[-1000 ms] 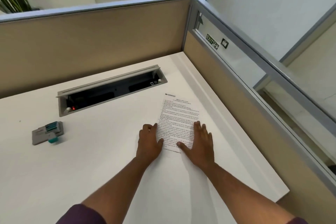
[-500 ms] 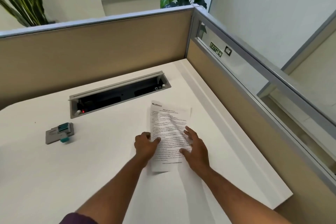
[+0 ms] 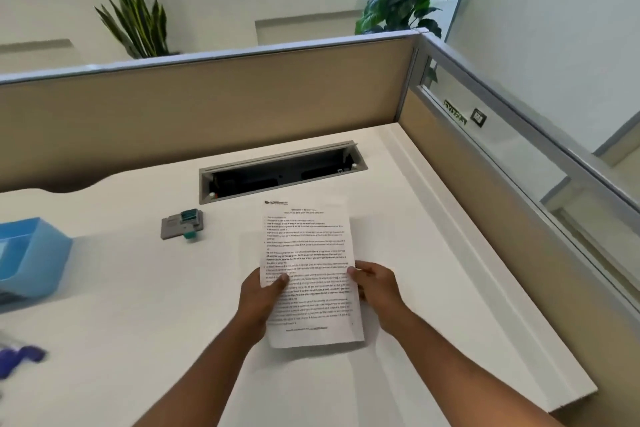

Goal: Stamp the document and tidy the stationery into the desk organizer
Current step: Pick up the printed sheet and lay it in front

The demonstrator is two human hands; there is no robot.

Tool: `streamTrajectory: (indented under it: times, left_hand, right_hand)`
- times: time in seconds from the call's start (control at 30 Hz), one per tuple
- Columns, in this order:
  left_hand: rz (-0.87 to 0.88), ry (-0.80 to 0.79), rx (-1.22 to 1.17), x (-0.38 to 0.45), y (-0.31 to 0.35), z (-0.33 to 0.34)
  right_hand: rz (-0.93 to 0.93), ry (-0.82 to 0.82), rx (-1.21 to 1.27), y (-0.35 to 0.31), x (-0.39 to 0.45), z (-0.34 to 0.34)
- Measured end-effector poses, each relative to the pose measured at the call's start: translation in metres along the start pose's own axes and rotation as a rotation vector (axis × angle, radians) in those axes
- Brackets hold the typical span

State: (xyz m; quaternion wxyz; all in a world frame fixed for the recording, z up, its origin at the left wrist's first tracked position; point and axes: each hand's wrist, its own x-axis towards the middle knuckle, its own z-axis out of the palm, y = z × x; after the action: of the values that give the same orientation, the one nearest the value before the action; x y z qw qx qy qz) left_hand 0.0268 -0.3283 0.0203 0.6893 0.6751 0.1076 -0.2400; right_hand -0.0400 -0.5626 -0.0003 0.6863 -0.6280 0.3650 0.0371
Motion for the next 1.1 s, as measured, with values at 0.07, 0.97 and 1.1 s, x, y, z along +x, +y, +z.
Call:
streamTrajectory:
  times: [0.07, 0.97, 1.1]
  left_hand:
    - [0.0, 0.066, 0.025, -0.009, -0.004, -0.019]
    - [0.103, 0.278, 0.739, -0.112, -0.082, -0.283]
    - [0.174, 0.192, 0.771, -0.115, -0.088, -0.292]
  right_hand:
    - [-0.037, -0.004, -0.017, 0.002, -0.009, 0.017]
    - [-0.291, -0.047, -0.529, 0.094, -0.123, 0.201]
    - [-0.33, 0.017, -0.571, 0.101, -0.131, 0.206]
